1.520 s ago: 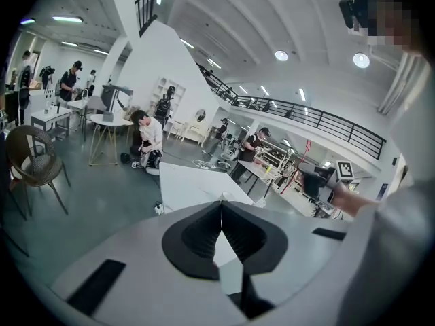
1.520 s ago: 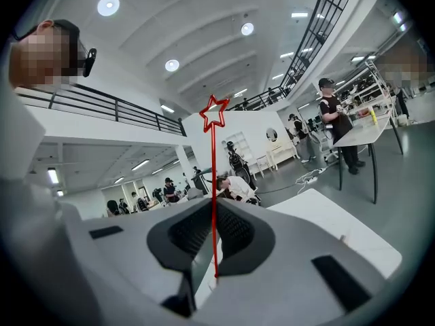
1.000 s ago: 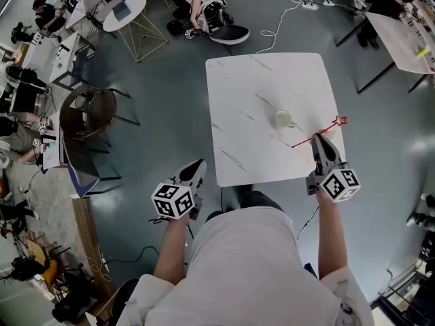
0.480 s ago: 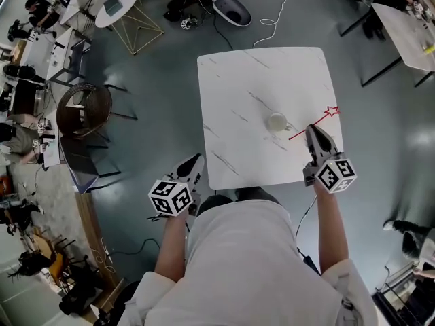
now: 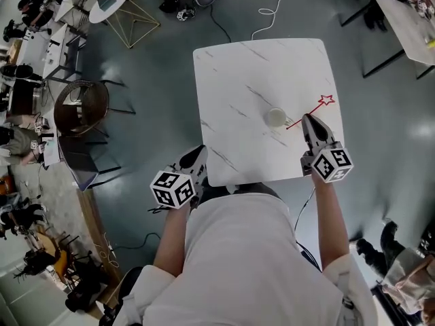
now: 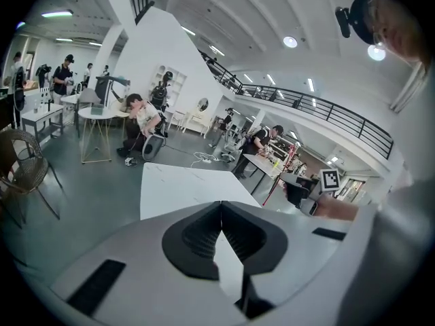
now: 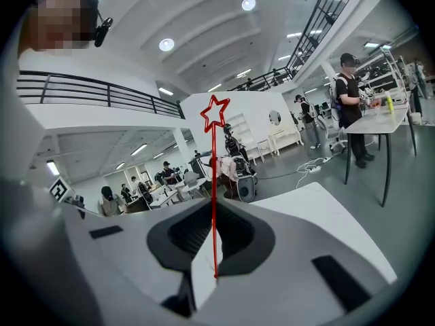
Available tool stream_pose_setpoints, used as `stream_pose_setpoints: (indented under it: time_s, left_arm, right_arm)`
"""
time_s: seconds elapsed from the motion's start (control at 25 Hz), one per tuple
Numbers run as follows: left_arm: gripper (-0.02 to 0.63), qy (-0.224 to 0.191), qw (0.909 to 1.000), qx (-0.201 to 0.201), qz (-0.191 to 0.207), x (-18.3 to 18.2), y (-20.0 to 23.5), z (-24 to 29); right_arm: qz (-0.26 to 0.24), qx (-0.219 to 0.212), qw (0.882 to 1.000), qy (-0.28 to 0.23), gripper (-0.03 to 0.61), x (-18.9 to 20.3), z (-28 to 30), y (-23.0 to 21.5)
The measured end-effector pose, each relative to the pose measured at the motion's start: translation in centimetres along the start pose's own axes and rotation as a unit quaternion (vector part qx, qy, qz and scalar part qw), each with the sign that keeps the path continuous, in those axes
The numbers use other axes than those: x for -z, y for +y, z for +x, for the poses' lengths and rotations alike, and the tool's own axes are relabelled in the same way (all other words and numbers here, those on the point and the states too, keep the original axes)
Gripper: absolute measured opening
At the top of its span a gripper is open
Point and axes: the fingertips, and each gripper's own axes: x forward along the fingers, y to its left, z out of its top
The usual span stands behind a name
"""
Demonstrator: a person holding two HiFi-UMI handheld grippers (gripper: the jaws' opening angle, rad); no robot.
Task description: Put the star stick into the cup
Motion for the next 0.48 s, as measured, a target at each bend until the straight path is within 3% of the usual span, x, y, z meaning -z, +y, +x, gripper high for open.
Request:
stream_pose_setpoints:
  time_s: [0.48]
  left_arm:
    - [0.012, 0.038, 0.9983, 0.038, 0.024, -1.5, 3.1, 2.5]
  right_arm:
    - [0.004, 0.049, 0.999, 0.011, 0.034, 2.1, 2.9, -0.7]
